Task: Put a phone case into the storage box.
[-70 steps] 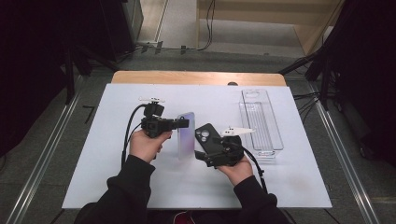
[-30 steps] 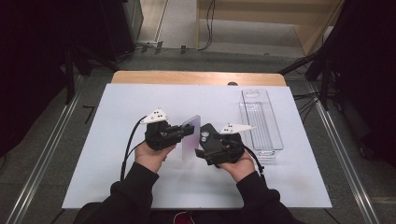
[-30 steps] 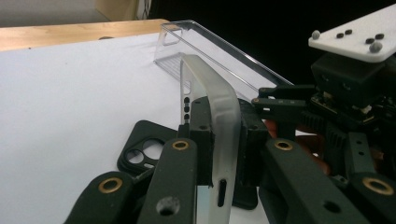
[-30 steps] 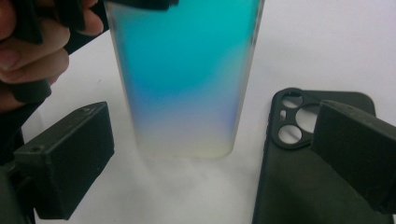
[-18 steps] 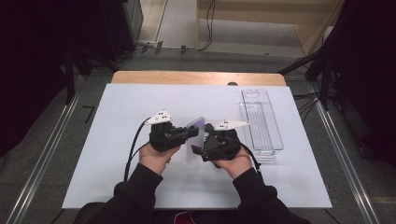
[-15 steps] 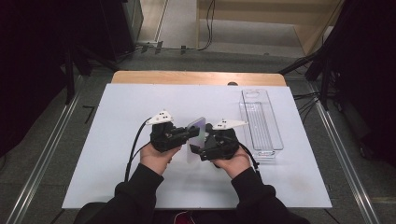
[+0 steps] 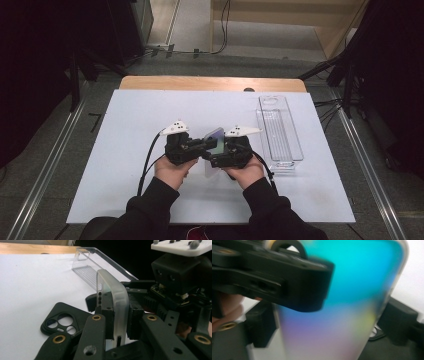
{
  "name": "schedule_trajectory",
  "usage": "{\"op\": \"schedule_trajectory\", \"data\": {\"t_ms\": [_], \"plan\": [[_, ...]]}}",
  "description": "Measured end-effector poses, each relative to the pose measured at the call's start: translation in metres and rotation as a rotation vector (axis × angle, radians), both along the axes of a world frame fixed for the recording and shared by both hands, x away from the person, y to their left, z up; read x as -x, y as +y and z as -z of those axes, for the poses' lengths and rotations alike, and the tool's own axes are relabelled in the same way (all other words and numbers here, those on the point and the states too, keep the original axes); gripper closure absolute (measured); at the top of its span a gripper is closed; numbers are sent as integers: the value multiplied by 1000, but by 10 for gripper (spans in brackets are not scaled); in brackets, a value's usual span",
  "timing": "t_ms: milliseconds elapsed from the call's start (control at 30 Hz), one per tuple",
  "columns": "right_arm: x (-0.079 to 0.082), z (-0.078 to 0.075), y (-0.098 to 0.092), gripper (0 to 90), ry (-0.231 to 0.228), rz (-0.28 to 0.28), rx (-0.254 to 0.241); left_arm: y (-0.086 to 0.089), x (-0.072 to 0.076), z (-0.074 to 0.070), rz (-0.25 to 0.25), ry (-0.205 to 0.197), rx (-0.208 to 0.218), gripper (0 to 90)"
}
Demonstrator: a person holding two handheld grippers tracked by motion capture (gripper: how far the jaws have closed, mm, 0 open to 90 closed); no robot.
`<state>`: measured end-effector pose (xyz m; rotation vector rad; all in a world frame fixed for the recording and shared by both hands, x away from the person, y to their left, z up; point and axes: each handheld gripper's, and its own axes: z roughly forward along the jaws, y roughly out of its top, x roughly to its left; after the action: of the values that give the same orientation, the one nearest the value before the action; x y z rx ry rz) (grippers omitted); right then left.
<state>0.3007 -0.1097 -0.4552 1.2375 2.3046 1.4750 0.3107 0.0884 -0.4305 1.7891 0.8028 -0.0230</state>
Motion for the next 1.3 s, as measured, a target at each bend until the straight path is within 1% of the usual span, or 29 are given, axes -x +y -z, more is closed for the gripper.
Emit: {"op": "schedule_trajectory", "data": {"t_ms": [67, 133, 200, 233, 267, 300, 333, 400, 467, 567, 600, 633, 667, 733, 767, 833, 867, 900, 933, 1033, 1100, 1133, 1167, 1267, 1300], "plan": [[0, 0, 0, 137, -1, 5, 16, 0, 0, 0, 0, 8, -1, 805], [1, 0, 0, 140, -2, 6, 16, 1, -1, 0, 2, 10, 1, 805], [1, -1, 0, 142, -4, 7, 10, 1, 0, -2, -3, 2, -2, 801], [1, -1, 0, 143, -8, 7, 12, 2, 0, -2, -6, 4, 9, 786], [1, -2, 0, 143, -11, 8, 18, 3, 0, -4, -11, 2, 15, 741], [1, -1, 0, 143, -12, 9, 22, 3, 0, -5, -17, 1, 15, 719], [1, -1, 0, 144, -9, 9, 22, 4, 0, -6, -18, 7, 14, 704], [0, 0, -2, 144, -4, 11, 25, 6, -1, -8, -22, 17, 15, 628], [-1, 0, -3, 144, 0, 13, 26, 7, -1, -10, -31, 16, 12, 580], [-2, 0, -5, 144, 3, 16, 30, 11, -1, -14, -30, 14, 8, 504], [-2, 0, -5, 144, 5, 16, 32, 13, -1, -15, -26, 6, 14, 484], [-3, 1, -7, 144, 5, 18, 29, 14, -1, -17, -22, 7, 23, 446], [-3, 1, -8, 144, 7, 20, 23, 16, -1, -18, -16, 19, 33, 423], [-3, 0, -9, 144, 9, 27, 28, 21, -2, -19, -12, 31, 39, 401], [-3, -1, -10, 144, 6, 29, 24, 23, -1, -20, -11, 35, 36, 390], [-2, -3, -12, 144, 8, 28, 9, 27, -1, -22, -2, 41, 44, 388], [-2, -4, -13, 144, 4, 31, 8, 28, -1, -22, 3, 44, 48, 369], [-2, -5, -14, 144, 2, 32, 6, 29, -1, -23, 12, 54, 45, 350], [-2, -6, -16, 144, 3, 30, 2, 31, 0, -23, 16, 59, 39, 350], [-1, -11, -19, 144, -6, 17, -1, 36, 1, -24, 30, 61, 19, 341], [-2, -13, -21, 144, -4, 12, 1, 39, 1, -23, 52, 71, 11, 327], [-2, -15, -22, 144, -2, 5, -4, 40, 1, -23, 62, 82, 4, 327], [-3, -16, -23, 144, 2, -9, -8, 42, 2, -22, 65, 83, -4, 327], [-4, -19, -26, 145, 12, -33, -13, 46, 1, -19, 96, 95, -31, 327], [-4, -20, -27, 145, 10, -39, -5, 48, 1, -18, 110, 96, -44, 327]]}}
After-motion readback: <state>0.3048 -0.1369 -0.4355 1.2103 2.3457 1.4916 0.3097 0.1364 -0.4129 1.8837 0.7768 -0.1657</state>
